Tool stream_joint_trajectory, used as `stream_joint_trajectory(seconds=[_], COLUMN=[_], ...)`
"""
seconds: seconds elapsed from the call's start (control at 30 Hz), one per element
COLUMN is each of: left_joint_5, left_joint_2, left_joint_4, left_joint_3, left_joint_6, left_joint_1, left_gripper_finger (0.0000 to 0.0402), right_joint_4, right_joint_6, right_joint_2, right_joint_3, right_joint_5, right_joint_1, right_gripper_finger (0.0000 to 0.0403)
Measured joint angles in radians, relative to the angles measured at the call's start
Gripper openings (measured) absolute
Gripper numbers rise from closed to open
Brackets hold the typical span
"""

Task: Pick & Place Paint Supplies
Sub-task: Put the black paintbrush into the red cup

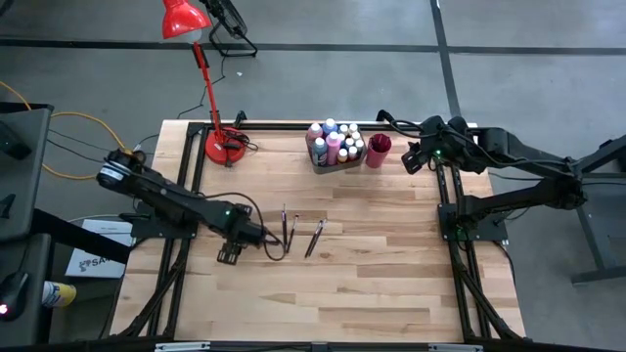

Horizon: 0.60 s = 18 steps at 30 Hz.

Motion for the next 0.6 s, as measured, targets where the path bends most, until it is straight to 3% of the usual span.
stream_joint_trajectory(seconds=[0.6], left_joint_5=[0.033], left_joint_2=[0.139], left_joint_4=[0.050], left_joint_3=[0.005], left_joint_6=[-0.007], left_joint_1=[-0.004], left_gripper_finger=[0.0227], right_joint_4=[0.005], right_joint_6=[0.000], right_joint_2=[0.000], right_joint_3=[0.000], right_joint_5=[0.000], right_joint_1=[0.000], right_gripper_finger=[0.0206])
